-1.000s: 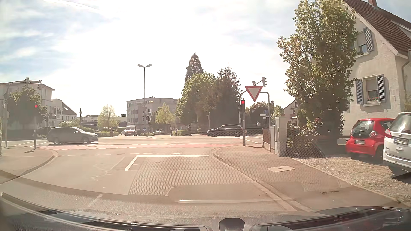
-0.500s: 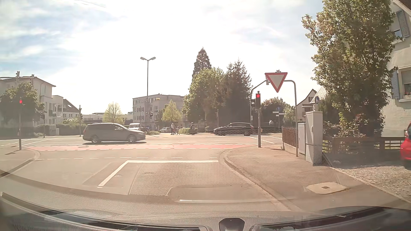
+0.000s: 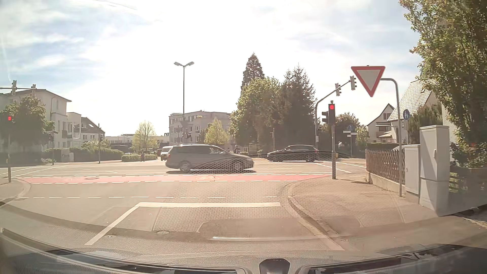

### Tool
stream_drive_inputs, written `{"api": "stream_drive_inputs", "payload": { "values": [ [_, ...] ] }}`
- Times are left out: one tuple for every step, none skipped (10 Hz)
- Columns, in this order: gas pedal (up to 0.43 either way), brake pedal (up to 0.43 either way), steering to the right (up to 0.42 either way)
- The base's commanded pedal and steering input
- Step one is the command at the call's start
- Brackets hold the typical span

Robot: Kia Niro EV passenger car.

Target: Follow the waypoints while adhering to traffic rules and regulations

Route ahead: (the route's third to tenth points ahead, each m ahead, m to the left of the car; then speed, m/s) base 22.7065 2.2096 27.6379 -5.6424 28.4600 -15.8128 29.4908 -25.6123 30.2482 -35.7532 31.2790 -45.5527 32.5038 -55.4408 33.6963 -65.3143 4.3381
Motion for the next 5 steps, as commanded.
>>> {"api": "stream_drive_inputs", "payload": {
  "values": [
    [0.0, 0.22, -0.102],
    [0.0, 0.226, -0.103],
    [0.0, 0.226, -0.103],
    [0.0, 0.22, -0.103],
    [0.0, 0.207, -0.103]
  ]
}}
